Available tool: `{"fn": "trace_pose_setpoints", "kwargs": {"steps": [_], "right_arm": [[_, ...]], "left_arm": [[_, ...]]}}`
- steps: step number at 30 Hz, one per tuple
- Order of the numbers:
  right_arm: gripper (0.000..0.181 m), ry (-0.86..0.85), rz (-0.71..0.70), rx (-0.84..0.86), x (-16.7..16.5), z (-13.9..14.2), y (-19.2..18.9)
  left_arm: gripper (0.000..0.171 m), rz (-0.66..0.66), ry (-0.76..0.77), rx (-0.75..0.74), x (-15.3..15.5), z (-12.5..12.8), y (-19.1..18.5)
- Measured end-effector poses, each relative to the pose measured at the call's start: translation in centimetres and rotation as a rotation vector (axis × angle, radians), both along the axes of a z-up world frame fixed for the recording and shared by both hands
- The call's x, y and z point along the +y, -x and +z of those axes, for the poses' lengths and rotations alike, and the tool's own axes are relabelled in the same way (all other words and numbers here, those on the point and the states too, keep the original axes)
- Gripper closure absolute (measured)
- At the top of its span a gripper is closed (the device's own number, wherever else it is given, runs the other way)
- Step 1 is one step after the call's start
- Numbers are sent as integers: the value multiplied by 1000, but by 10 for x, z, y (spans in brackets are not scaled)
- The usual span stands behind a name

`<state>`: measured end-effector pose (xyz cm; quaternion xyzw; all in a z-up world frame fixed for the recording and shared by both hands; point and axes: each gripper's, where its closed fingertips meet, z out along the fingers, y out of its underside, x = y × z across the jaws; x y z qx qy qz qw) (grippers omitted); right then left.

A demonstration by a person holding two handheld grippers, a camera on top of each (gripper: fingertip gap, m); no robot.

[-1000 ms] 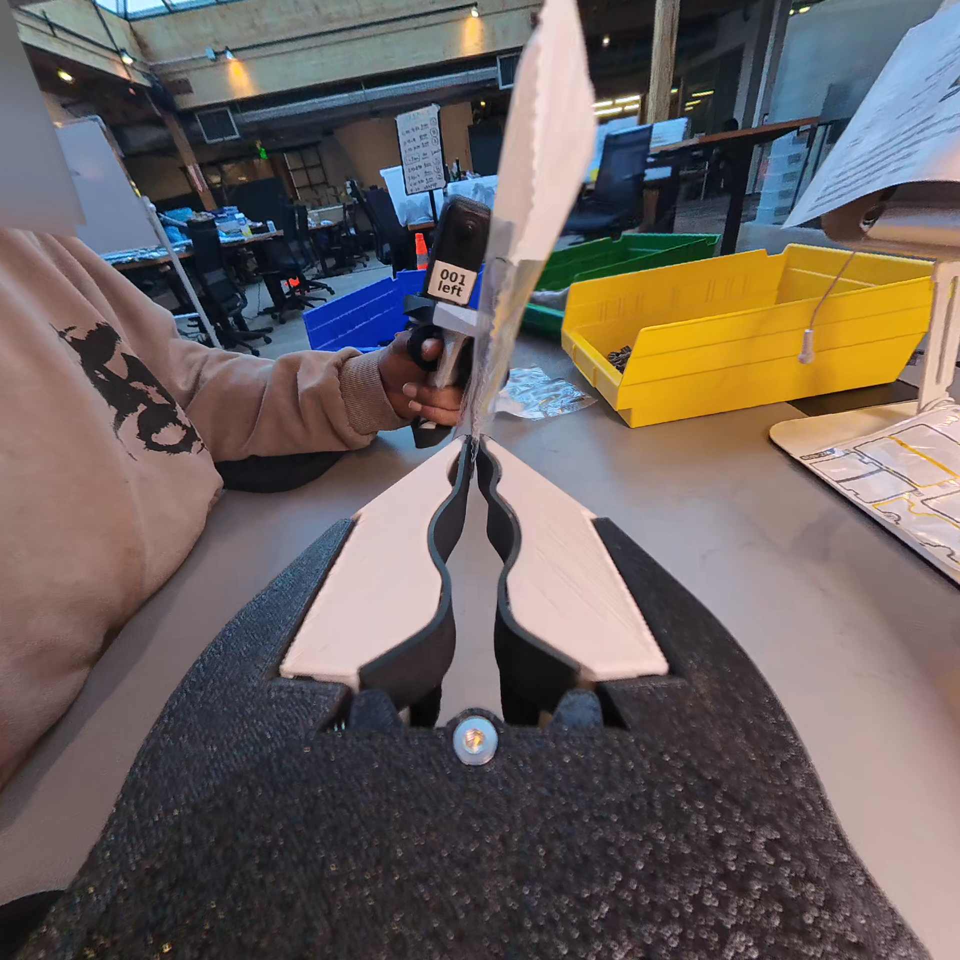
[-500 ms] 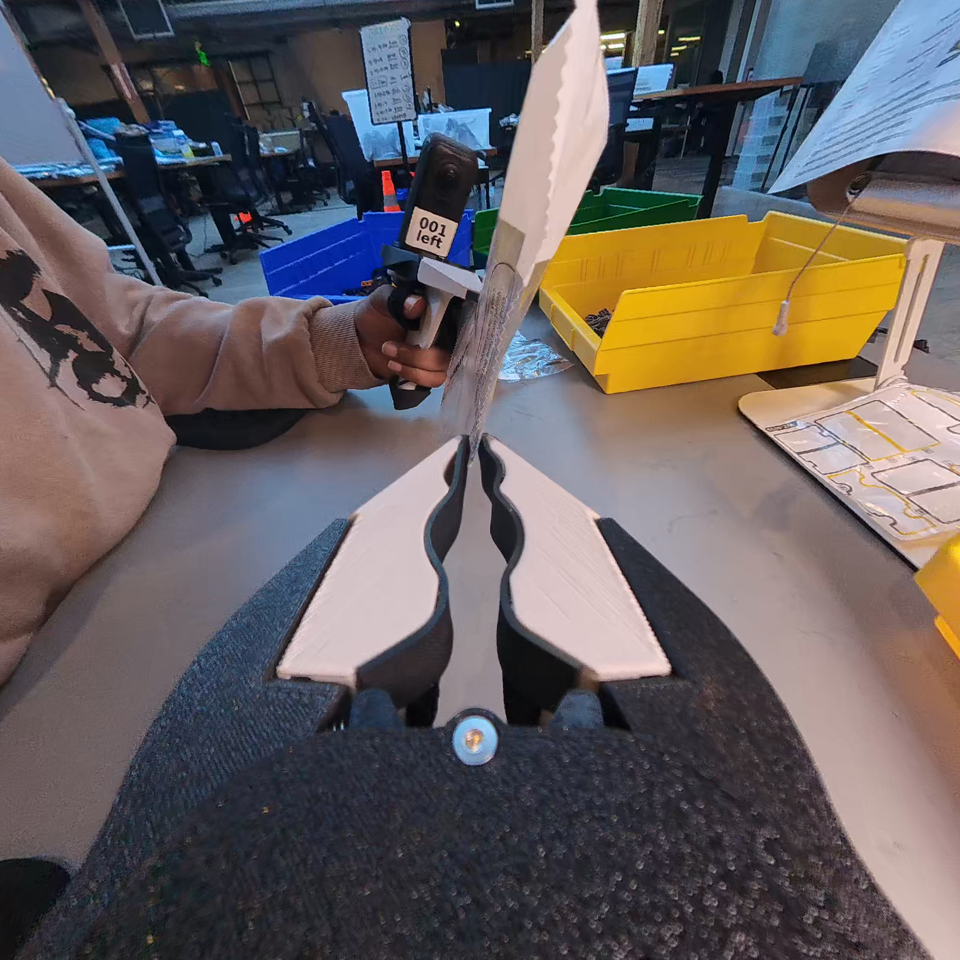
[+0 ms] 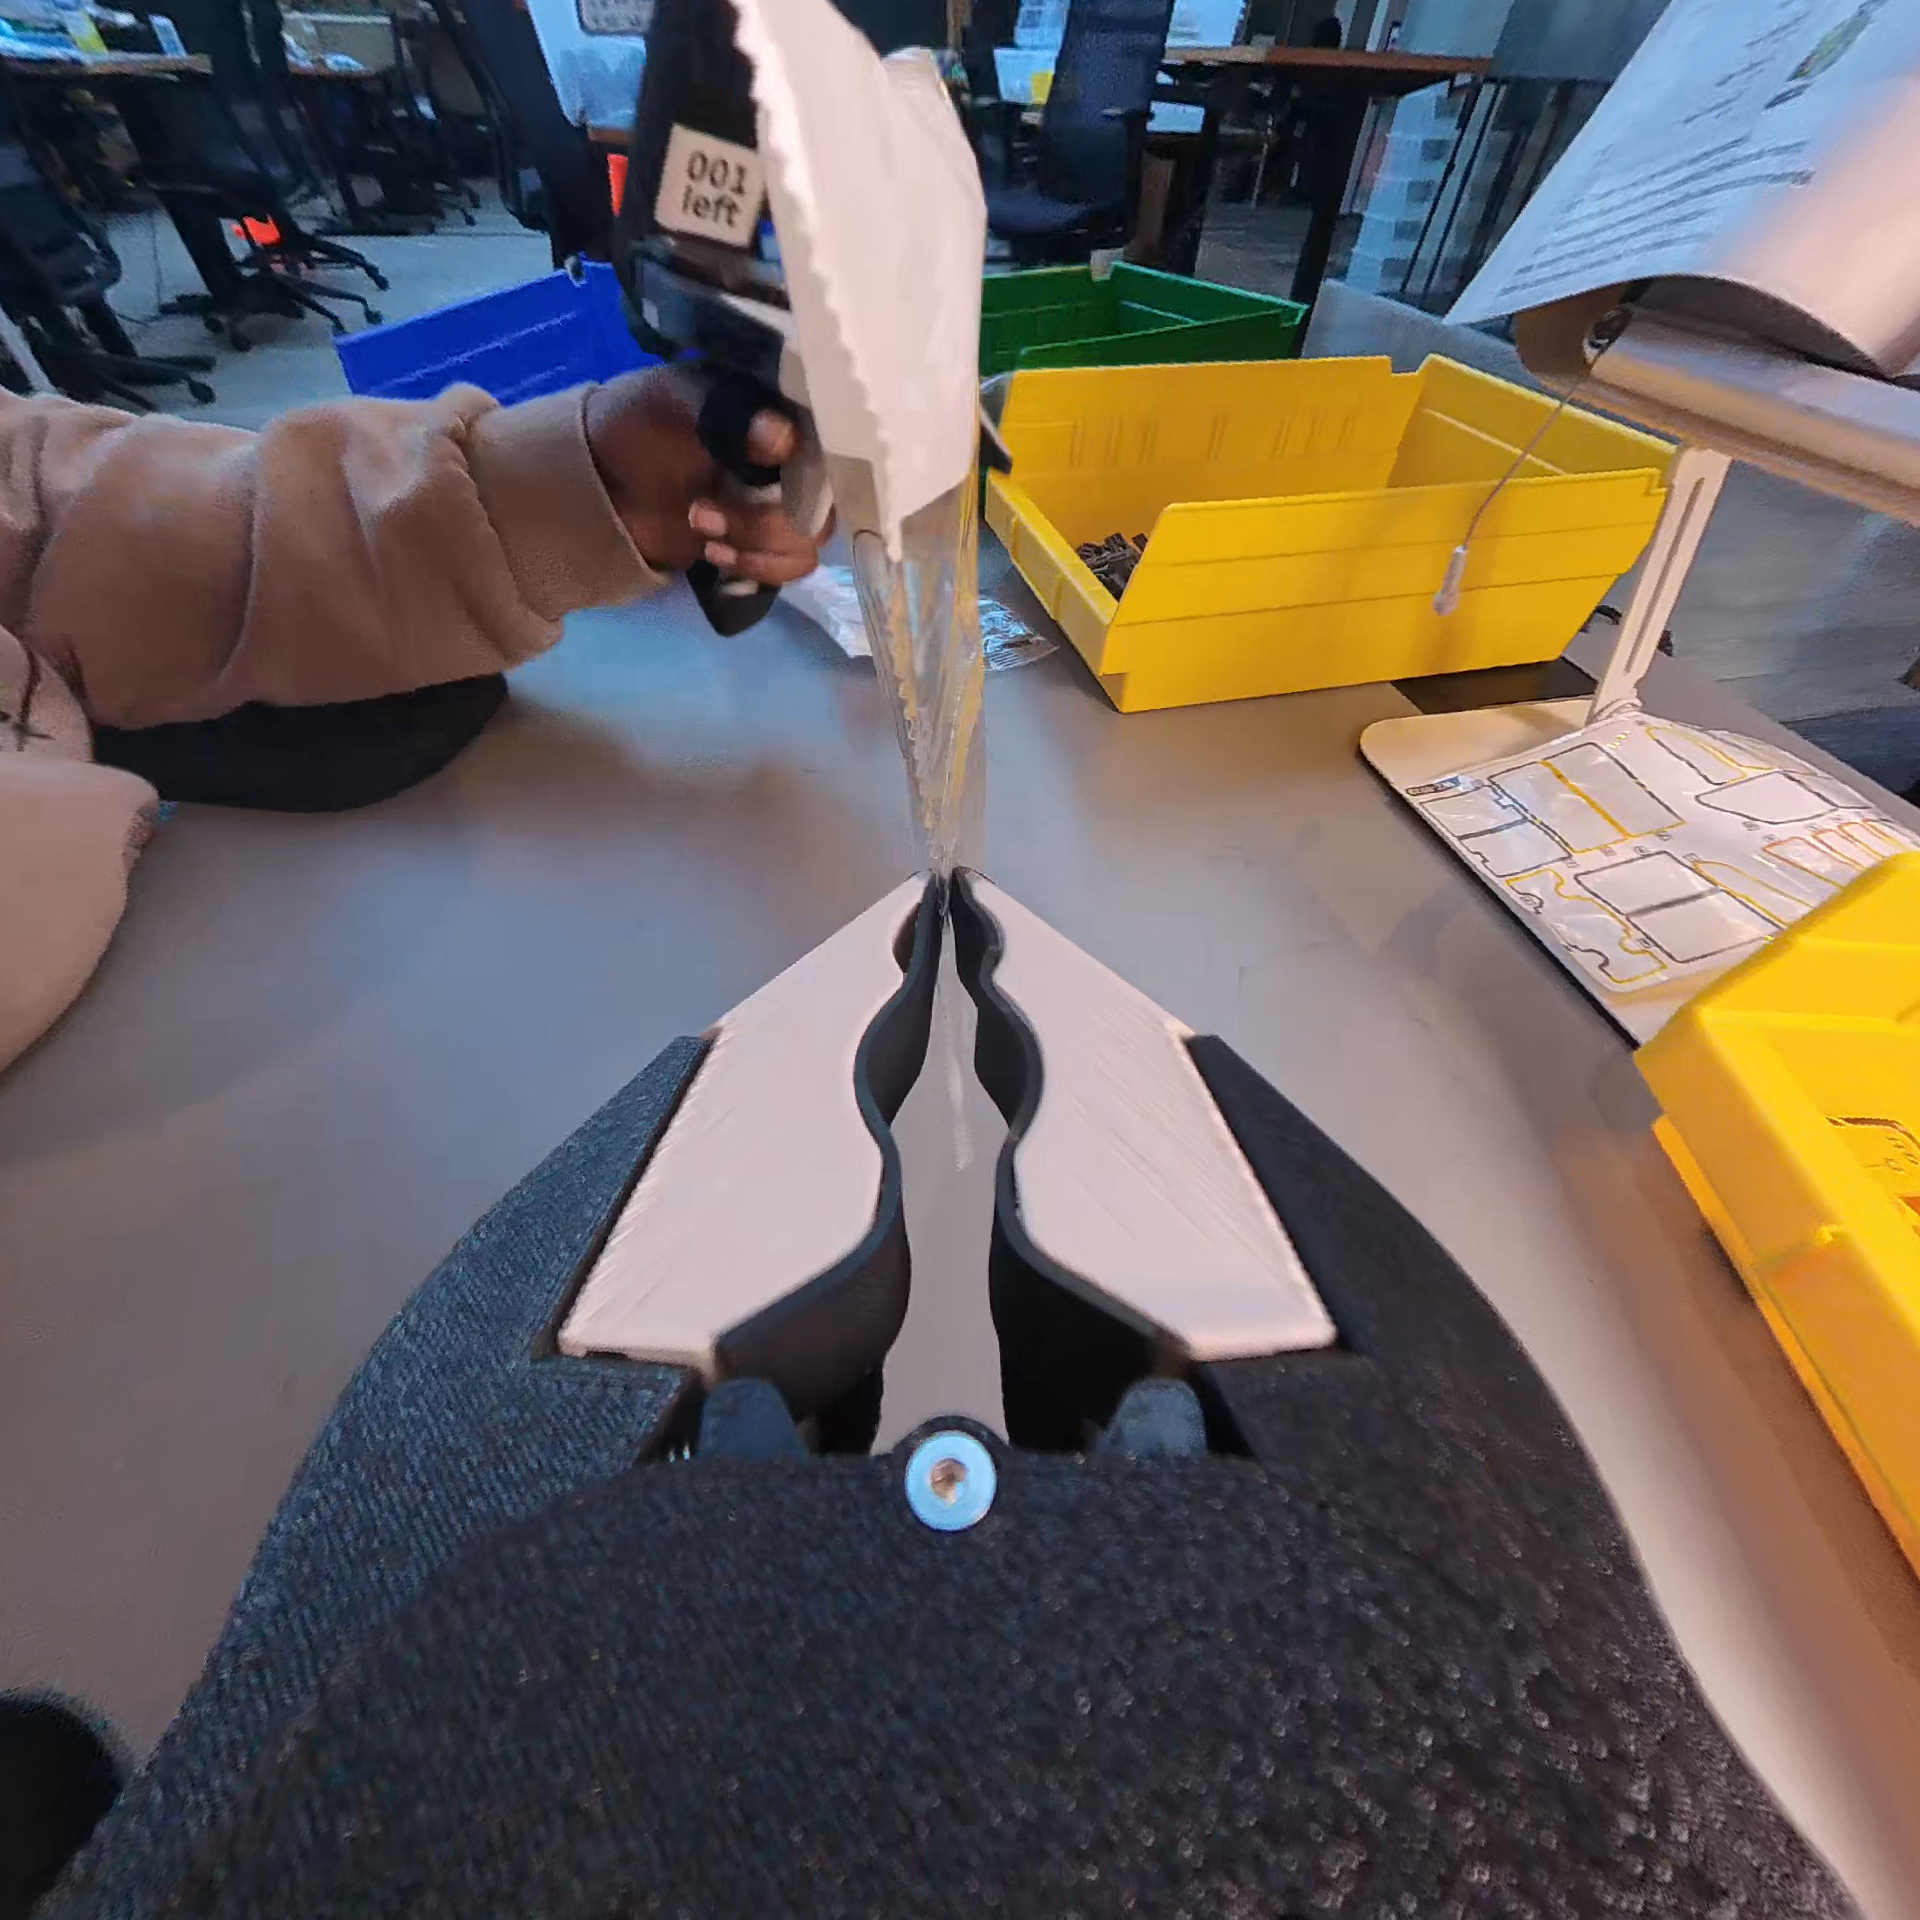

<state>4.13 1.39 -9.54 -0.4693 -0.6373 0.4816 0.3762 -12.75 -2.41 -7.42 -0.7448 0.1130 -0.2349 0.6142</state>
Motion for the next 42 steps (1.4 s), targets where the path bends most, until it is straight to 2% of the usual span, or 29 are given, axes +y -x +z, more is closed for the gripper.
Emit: {"fn": "trace_pose_setpoints", "kwargs": {"steps": [3, 6, 8, 10, 12, 15, 17, 19, 20, 22, 25, 28, 34, 37, 42], "right_arm": [[181, 1, -36, -12, 3, 0, -12], [181, 29, -48, -25, -1, -3, -21], [181, 33, -49, -33, -5, -4, -24], [181, 25, -44, -39, -10, -3, -24], [181, 22, -35, -42, -16, -2, -23], [181, 32, -26, -48, -22, -5, -22], [181, 45, -26, -54, -25, -8, -22], [181, 59, -30, -61, -26, -13, -24], [181, 63, -35, -64, -26, -15, -25], [181, 76, -38, -64, -25, -18, -29], [181, 107, -37, -59, -21, -21, -33], [181, 128, -34, -55, -20, -22, -33], [181, 82, -1, -51, -32, -18, -34], [181, 75, 13, -49, -36, -16, -35], [181, 78, 20, -44, -41, -16, -36]], "left_arm": [[153, 382, 73, 162, -3, 15, 98], [135, 642, 330, 283, -14, 3, 192], [125, 720, 503, 376, -14, -13, 238], [116, 700, 661, 407, -5, -33, 265], [117, 678, 766, 444, 8, -47, 284], [124, 638, 904, 446, 27, -66, 302], [136, 590, 996, 396, 35, -86, 306], [150, 547, 1030, 318, 44, -99, 304], [163, 537, 1030, 297, 49, -101, 303], [167, 559, 1012, 309, 53, -98, 307], [169, 580, 947, 282, 54, -77, 304], [169, 615, 843, 297, 48, -37, 304], [166, 706, 751, 441, 7, 25, 312], [166, 768, 732, 457, -11, 40, 321], [169, 854, 658, 322, -35, 52, 335]]}}
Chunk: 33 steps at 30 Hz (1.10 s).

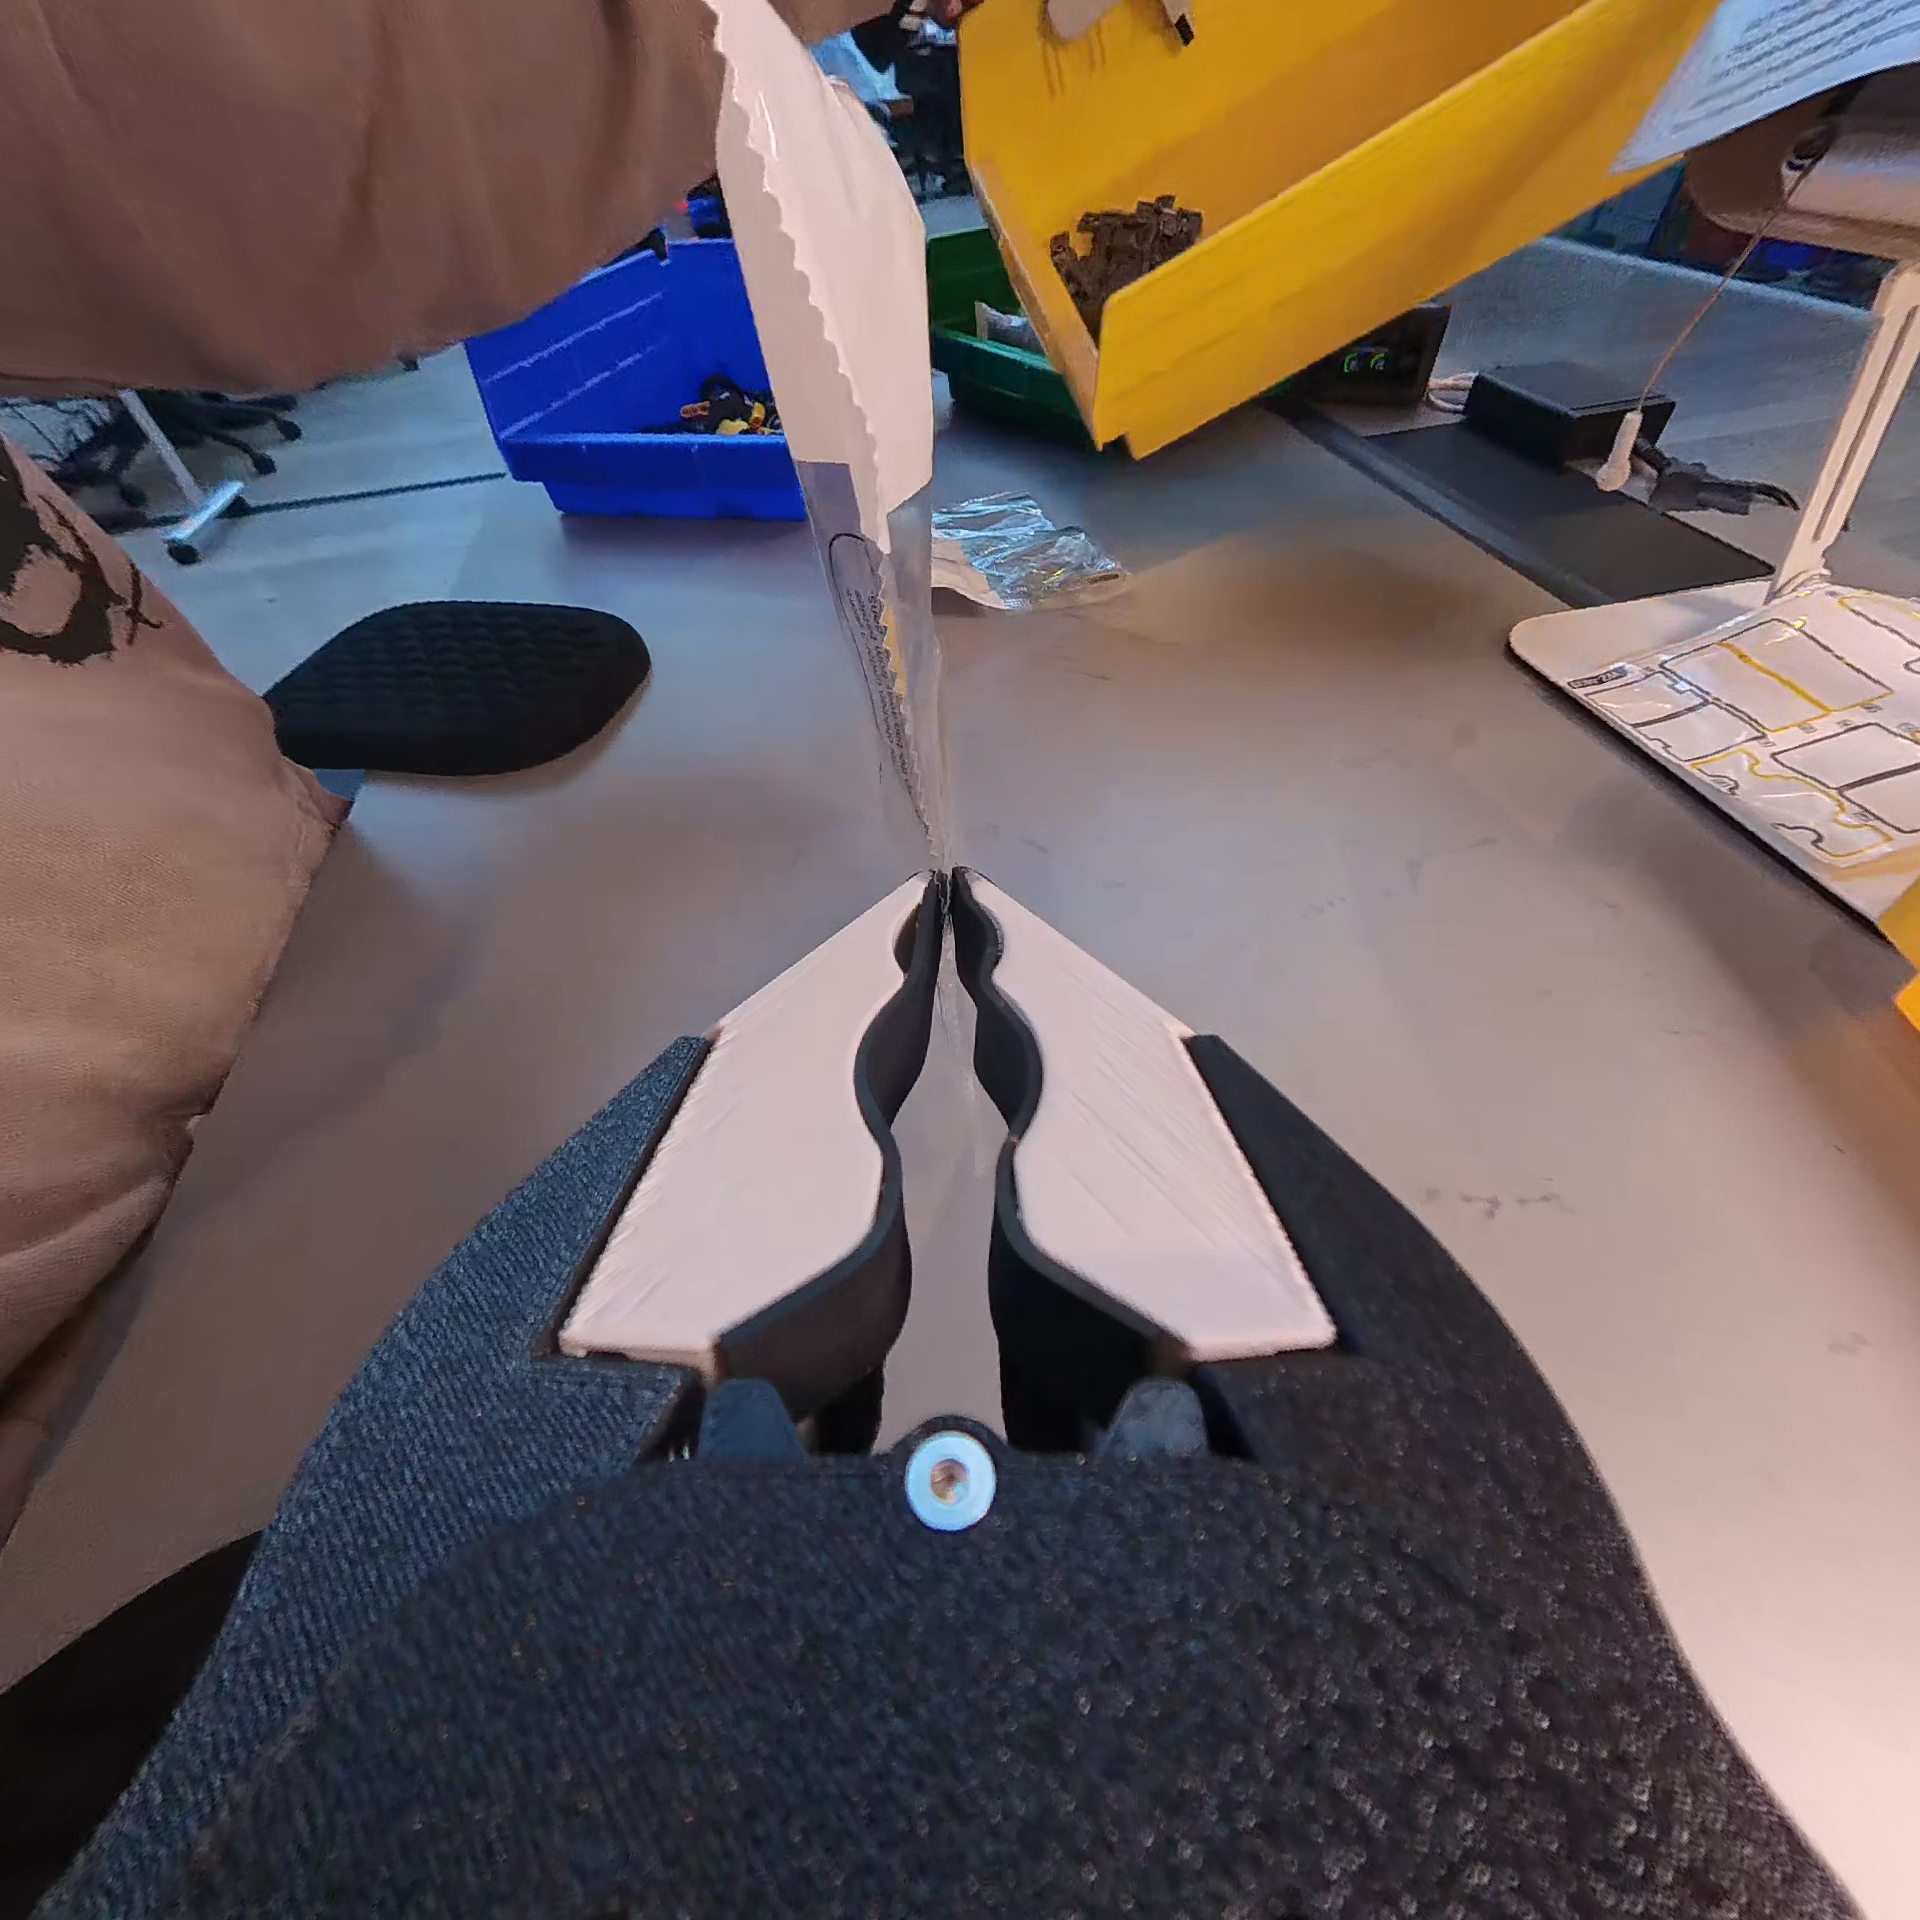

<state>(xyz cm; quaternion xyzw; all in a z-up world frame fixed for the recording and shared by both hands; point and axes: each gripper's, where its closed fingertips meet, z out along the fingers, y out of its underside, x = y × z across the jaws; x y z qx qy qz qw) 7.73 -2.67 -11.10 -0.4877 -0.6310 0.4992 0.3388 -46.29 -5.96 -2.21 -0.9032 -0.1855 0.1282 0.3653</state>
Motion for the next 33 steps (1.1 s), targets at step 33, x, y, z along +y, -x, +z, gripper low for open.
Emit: {"fn": "trace_pose_setpoints", "kwargs": {"steps": [33], "right_arm": [[181, 28, -14, -63, 6, -17, -9]], "left_arm": [[170, -329, -190, 163, 65, -29, -194]]}}
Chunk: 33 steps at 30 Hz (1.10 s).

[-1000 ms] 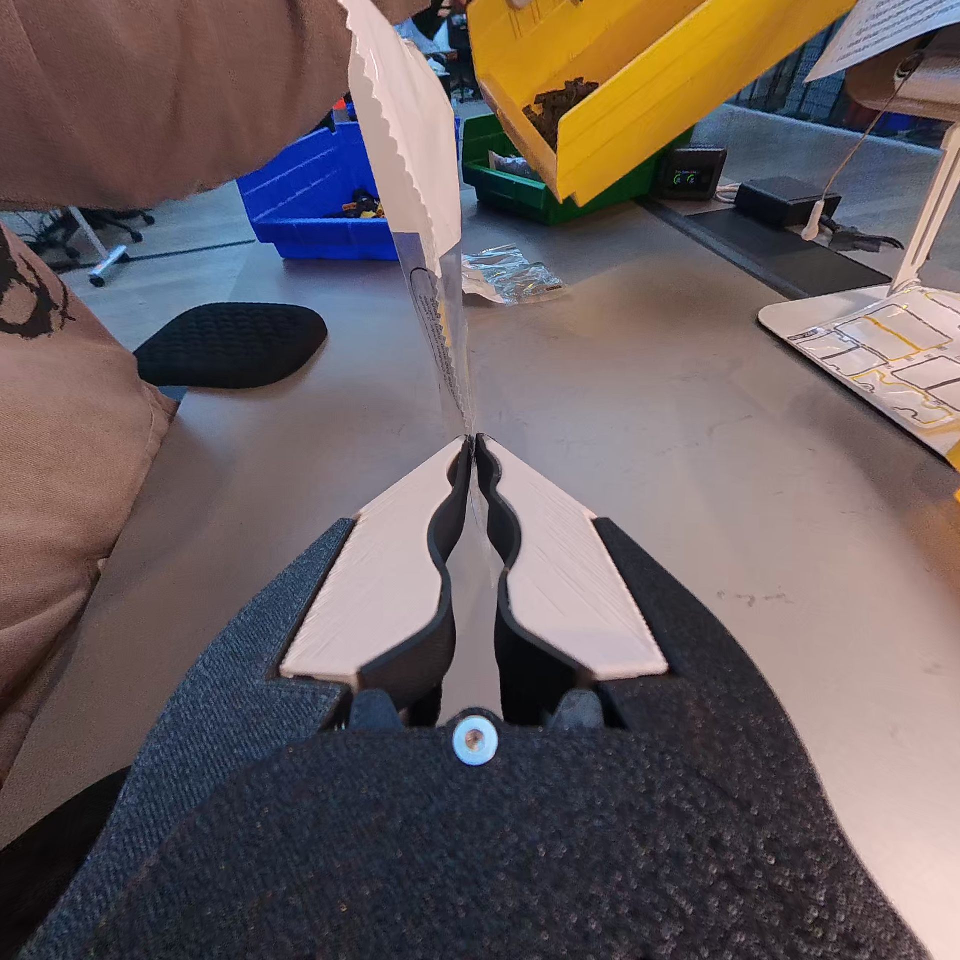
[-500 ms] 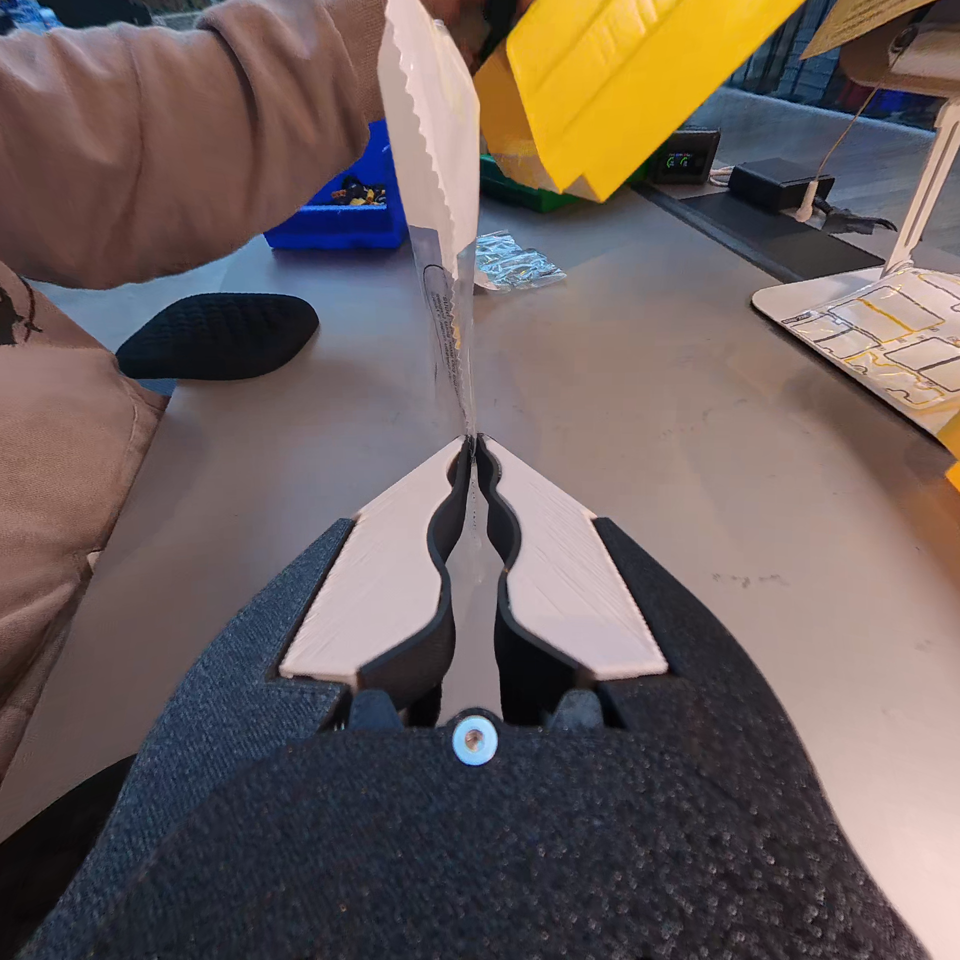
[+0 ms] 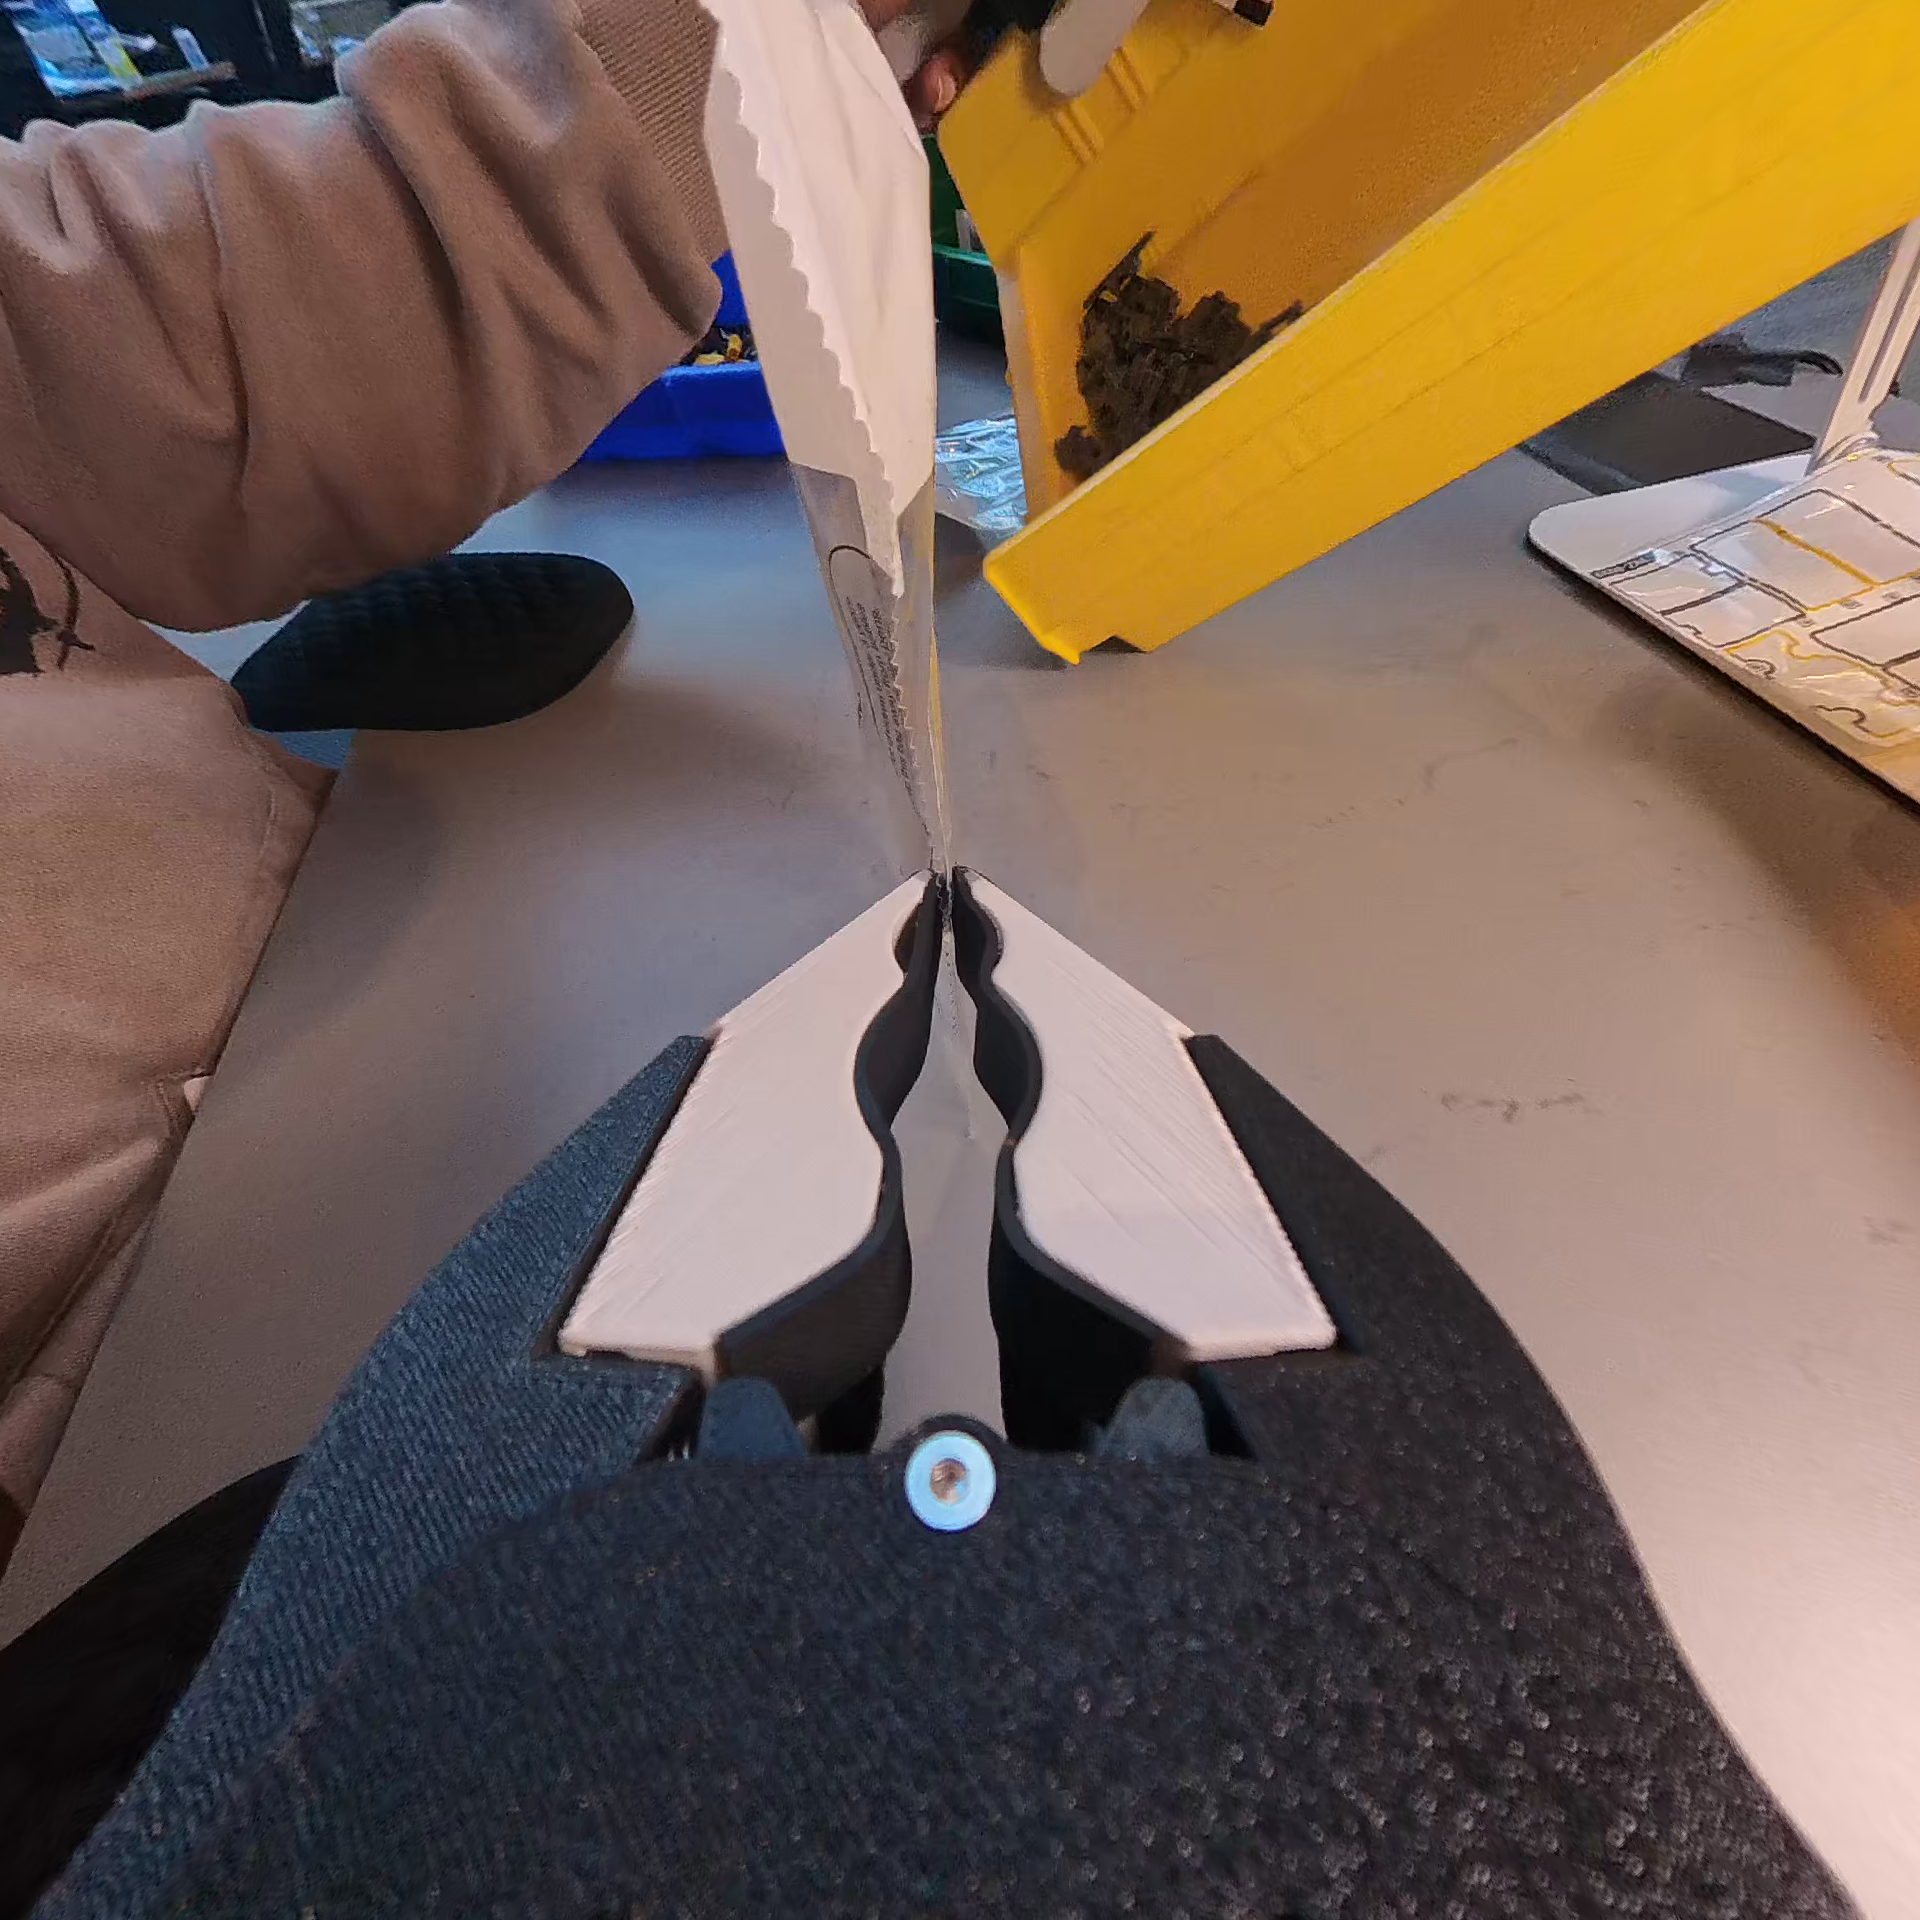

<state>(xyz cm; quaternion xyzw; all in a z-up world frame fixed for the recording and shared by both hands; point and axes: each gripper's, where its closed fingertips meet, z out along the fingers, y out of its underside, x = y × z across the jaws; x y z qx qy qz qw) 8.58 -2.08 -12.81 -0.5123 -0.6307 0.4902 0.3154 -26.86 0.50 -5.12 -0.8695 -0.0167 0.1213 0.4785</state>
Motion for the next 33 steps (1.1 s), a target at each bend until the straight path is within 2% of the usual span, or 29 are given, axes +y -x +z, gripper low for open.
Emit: {"fn": "trace_pose_setpoints", "kwargs": {"steps": [8, 11, 13, 18, 20, 23, 28, 29, 31, 33], "right_arm": [[181, -15, 2, -2, -1, 1, -1], [181, -23, 31, 1, -6, 2, -2], [181, -17, 54, 0, -11, 4, -3], [181, 66, 187, -5, -37, 11, -11], [181, 79, 203, -8, -42, 13, -12], [181, 111, 198, -35, -46, 10, -12], [181, 203, 135, -71, -41, 2, -13], [181, 215, 121, -75, -39, 1, -14], [181, 229, 103, -66, -38, 2, -16], [181, 241, 99, -45, -41, 7, -17]], "left_arm": [[168, -82, 76, 17, 3, -12, -12], [168, -103, 85, -84, -5, -21, -19], [168, -132, 92, -203, -11, -33, -30], [169, -180, 192, -427, -22, -83, -63], [163, -194, 184, -510, -19, -84, -77], [161, -204, 206, -510, -13, -86, -86], [149, -270, 147, -649, -3, -73, -102], [146, -269, 128, -629, -2, -67, -99], [138, -281, 38, -477, -4, -43, -91], [135, -414, -91, -375, -17, -6, -115]]}}
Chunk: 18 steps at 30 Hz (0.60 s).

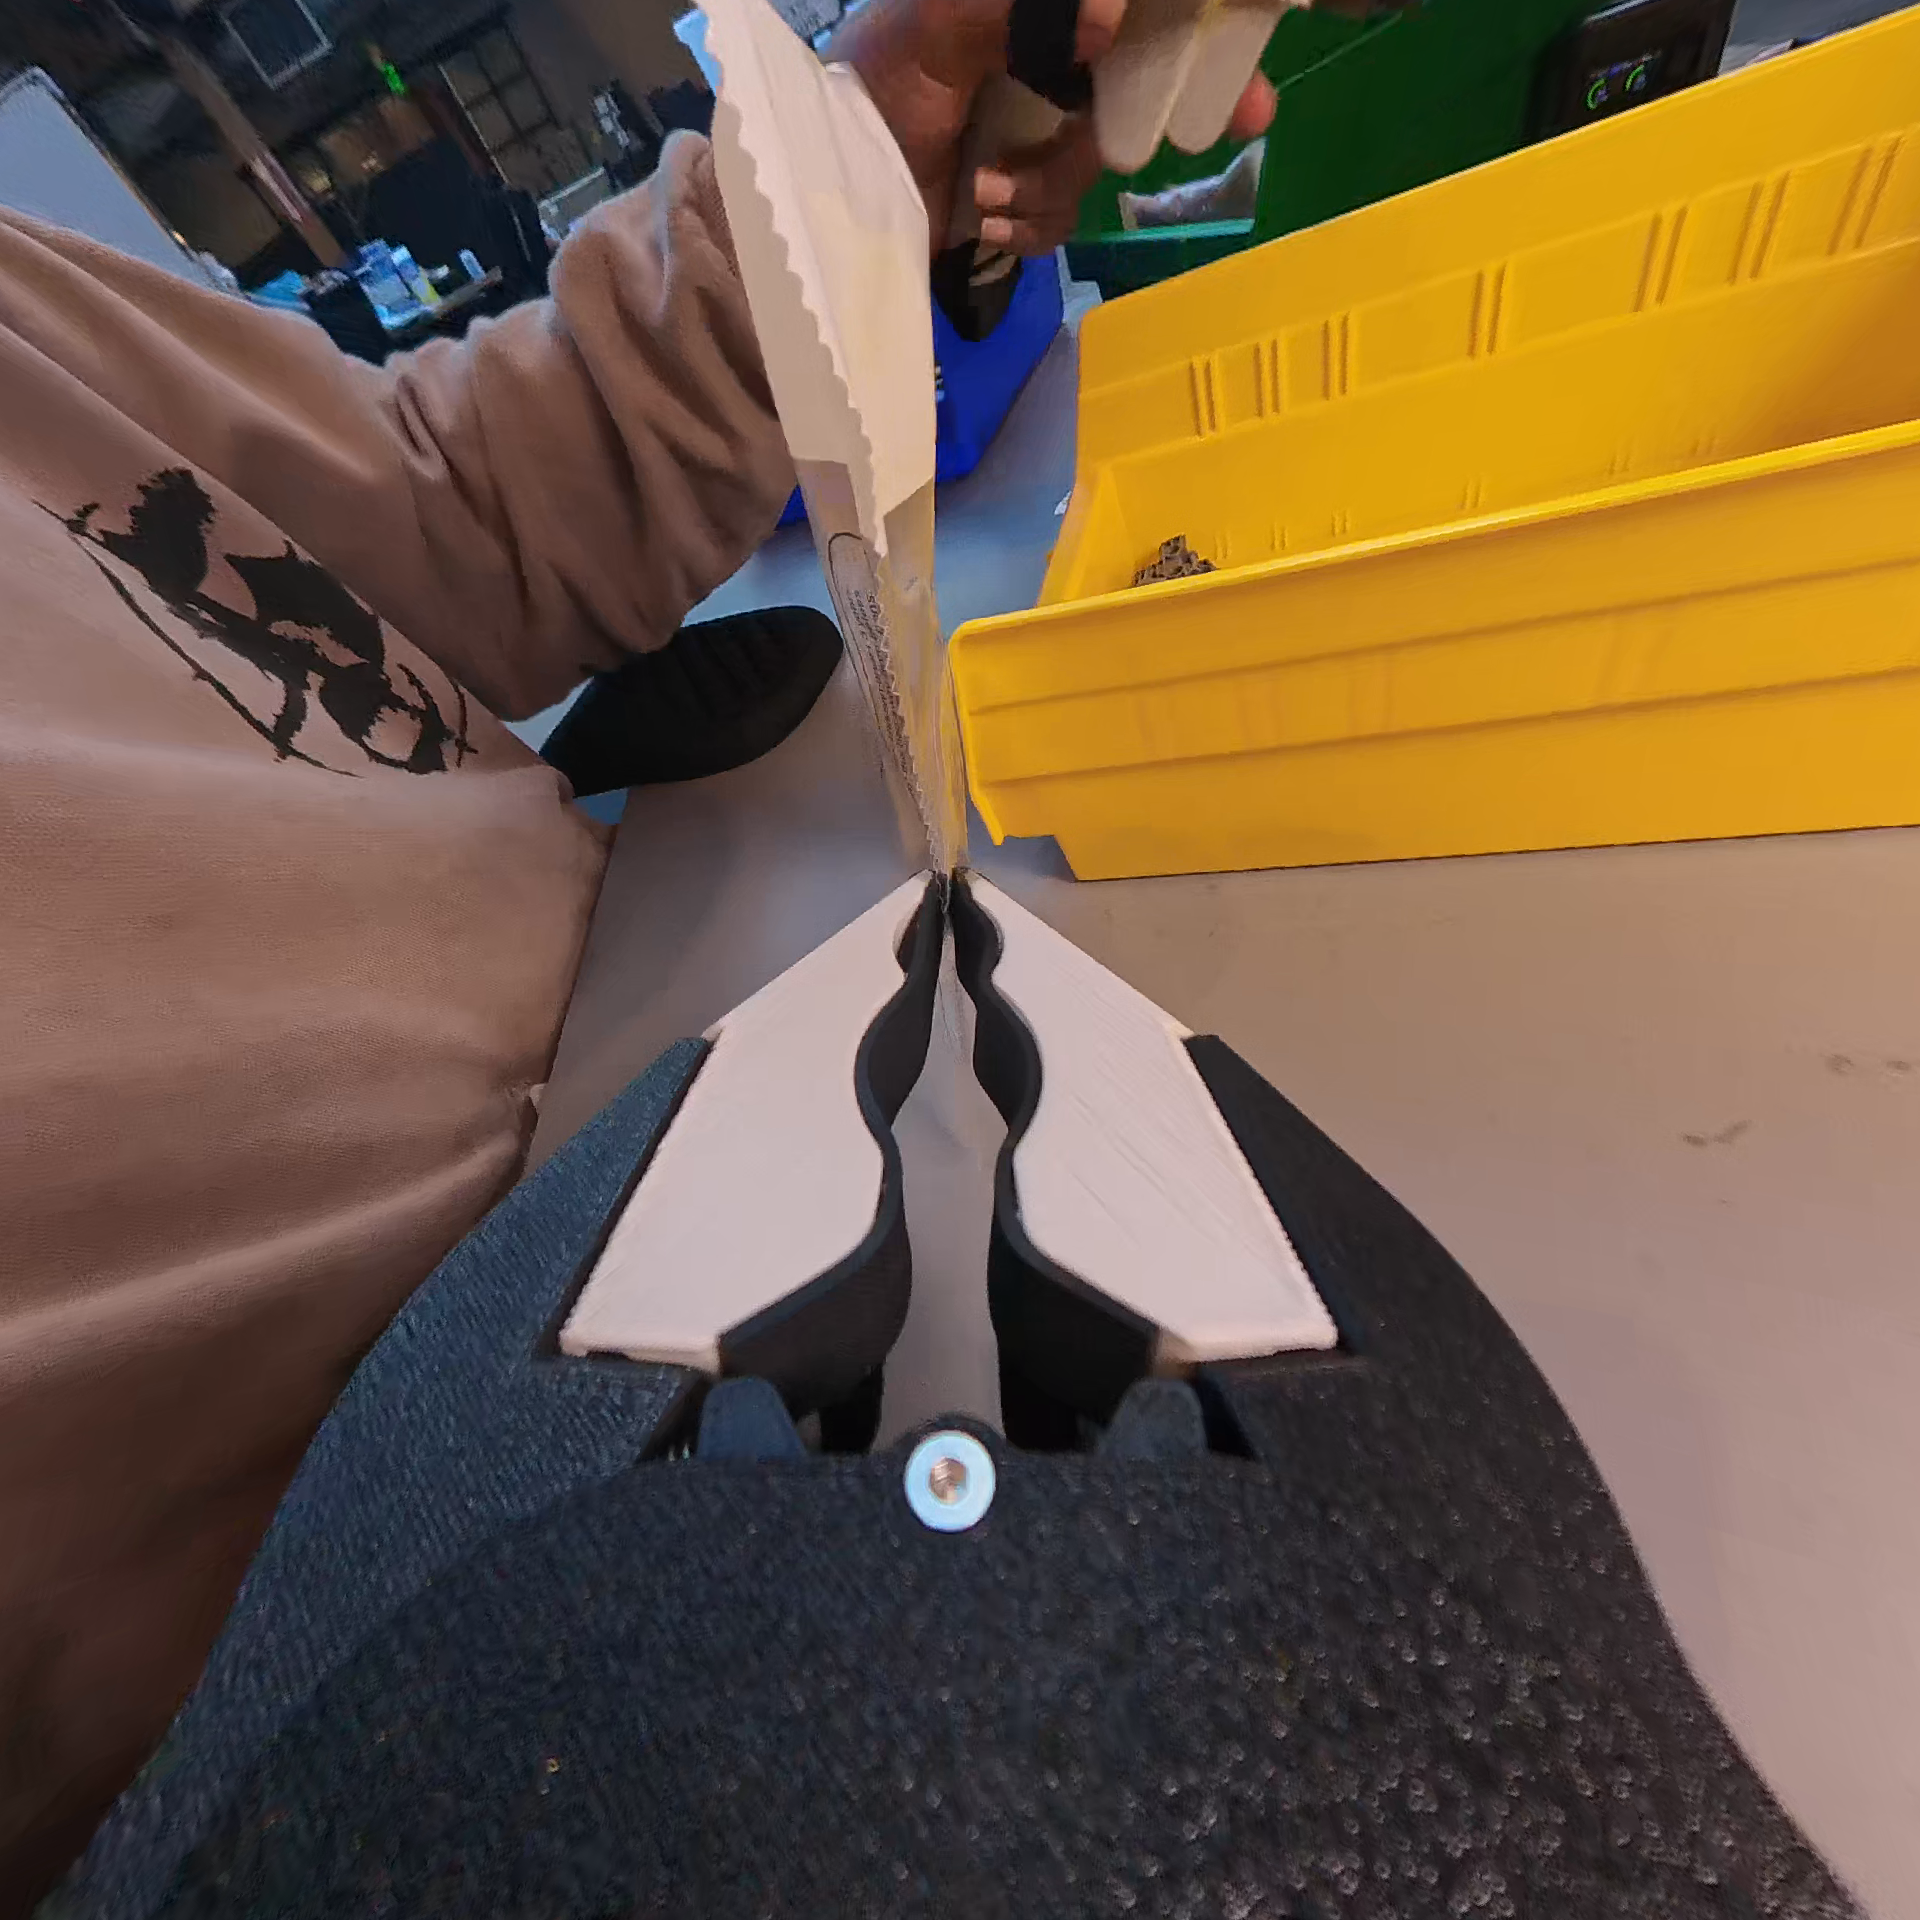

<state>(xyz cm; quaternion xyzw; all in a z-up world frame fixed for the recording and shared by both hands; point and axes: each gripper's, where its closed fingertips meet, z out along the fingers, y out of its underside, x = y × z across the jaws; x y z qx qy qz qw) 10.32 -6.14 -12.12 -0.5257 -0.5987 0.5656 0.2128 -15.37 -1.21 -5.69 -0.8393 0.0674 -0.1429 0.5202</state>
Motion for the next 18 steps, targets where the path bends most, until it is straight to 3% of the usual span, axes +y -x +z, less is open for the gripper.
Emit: {"fn": "trace_pose_setpoints", "kwargs": {"steps": [3, 6, 8, 11, 14, 15, 18], "right_arm": [[181, 20, 5, 22, -6, 4, -1], [181, 75, 55, 71, -18, 11, 1], [181, 120, 77, 105, -23, 19, 4], [181, 150, 75, 117, -26, 24, 8], [181, 177, 38, 113, -25, 24, 17], [181, 169, 7, 101, -21, 21, 20], [152, 70, -149, 135, 6, 34, 22]], "left_arm": [[127, -294, -179, -121, -43, 43, -77], [90, -559, -134, -257, -86, 35, -135], [90, -660, -138, -340, -107, 25, -160], [110, -678, -176, -336, -115, 9, -185], [171, -619, -174, -277, -103, -5, -192], [171, -587, -141, -271, -98, -12, -188], [171, -537, -2, -287, -93, -31, -176]]}}
